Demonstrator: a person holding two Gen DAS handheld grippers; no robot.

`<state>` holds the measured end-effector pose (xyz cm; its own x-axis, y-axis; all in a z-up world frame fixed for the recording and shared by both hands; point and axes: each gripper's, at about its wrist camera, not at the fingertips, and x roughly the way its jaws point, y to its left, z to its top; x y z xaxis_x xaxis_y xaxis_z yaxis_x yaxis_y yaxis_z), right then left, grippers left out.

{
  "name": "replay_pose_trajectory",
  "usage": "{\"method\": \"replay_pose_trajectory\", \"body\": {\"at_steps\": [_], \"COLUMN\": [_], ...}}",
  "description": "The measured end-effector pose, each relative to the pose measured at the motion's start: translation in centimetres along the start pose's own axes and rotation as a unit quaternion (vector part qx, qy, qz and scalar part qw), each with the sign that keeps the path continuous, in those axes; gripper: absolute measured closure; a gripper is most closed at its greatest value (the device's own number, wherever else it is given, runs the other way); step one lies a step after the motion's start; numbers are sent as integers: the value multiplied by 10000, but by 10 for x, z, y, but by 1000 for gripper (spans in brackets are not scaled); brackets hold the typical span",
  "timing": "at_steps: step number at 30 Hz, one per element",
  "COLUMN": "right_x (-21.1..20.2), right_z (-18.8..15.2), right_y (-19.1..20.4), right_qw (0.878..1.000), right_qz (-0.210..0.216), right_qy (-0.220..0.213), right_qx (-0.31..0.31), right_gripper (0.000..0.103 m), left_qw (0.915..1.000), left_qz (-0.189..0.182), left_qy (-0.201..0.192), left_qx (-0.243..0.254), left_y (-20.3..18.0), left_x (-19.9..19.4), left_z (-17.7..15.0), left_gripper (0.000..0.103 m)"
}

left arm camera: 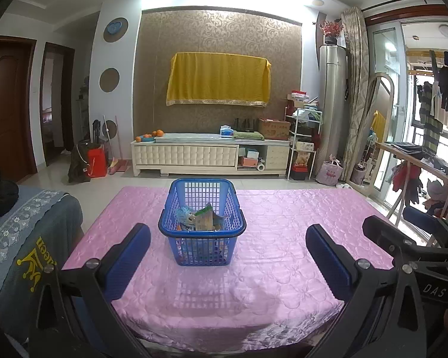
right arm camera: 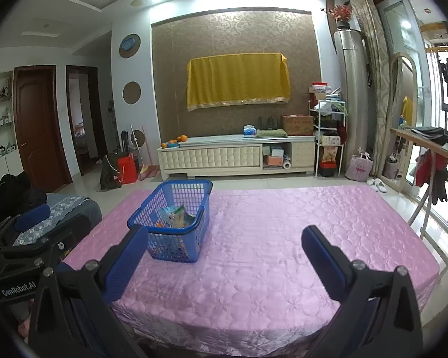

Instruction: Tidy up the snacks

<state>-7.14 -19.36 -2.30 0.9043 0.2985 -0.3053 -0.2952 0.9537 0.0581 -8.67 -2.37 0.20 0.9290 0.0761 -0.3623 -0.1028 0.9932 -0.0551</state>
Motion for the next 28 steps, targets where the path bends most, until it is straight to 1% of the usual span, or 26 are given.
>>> {"method": "replay_pose_trajectory", "body": {"at_steps": [28], "right_x": [-5], "right_z": [0], "right_y": [3], "right_qw": [9999], "right_qz": [-20], "right_qy": [65], "right_qx": [79], "right_gripper": [0], "left_qw": [9999], "left_qz": [-71], "left_qy": [50], "left_qx": [-57], "left_y": [3], "left_x": [-3], "left_z": [0], "left_gripper": [0]}}
